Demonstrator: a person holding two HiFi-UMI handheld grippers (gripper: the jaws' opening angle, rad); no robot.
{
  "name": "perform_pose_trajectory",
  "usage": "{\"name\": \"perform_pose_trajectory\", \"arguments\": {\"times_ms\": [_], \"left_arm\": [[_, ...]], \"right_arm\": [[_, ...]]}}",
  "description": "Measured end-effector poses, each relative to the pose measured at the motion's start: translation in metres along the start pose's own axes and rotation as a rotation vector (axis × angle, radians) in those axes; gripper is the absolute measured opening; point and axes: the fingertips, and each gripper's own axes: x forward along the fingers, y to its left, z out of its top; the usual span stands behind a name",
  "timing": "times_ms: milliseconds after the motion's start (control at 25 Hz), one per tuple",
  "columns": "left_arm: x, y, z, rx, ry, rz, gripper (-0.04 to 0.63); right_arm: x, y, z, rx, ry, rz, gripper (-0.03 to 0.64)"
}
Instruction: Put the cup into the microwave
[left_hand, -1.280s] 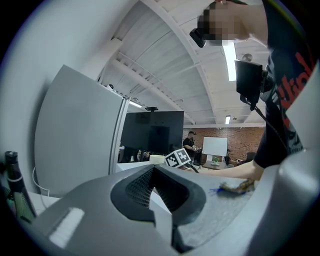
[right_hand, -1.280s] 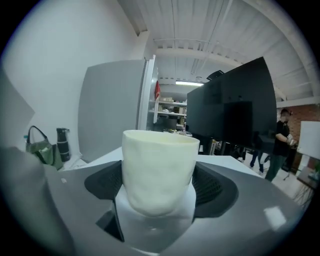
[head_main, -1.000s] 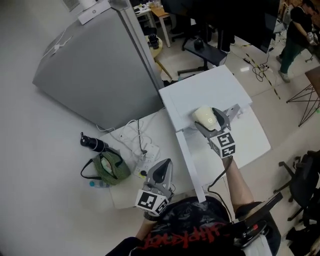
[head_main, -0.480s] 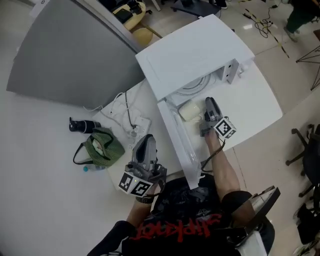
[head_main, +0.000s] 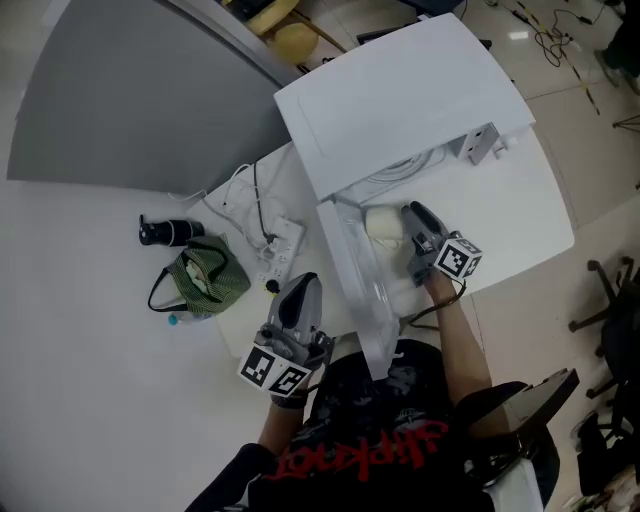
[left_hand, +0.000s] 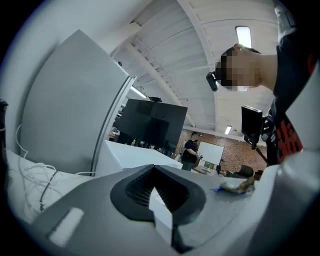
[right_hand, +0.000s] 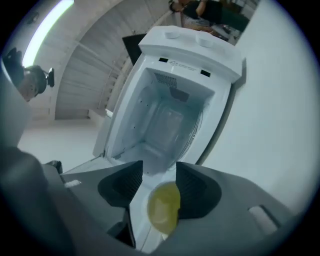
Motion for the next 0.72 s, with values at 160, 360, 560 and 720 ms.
{"name": "perform_pose_trajectory", "arguments": {"times_ms": [160, 360, 560, 720], "left_arm": [[-0.006, -0.004, 0.012, -0.001, -0.001, 0.024, 0.005], [-0.006, -0.014, 0.013, 0.015, 0.025, 0.015, 0.005], [-0.011, -0.022, 0.018, 0.025, 0.021, 0.02, 0.005], [-0.016, -0.029, 0.024, 0.038, 0.004, 0.019, 0.005]], "right_arm": [[-0.027, 0.001, -0.043, -0.099, 0.324, -0.022, 0.225], [-0.002, 0.004, -0.085, -0.227, 0.609, 0.067, 0.191], [0.022, 0.009, -0.092, -0.329, 0.753, 0.151, 0.088], [0.024, 0.018, -0.101, -0.433, 0.839, 0.185, 0.037]]}}
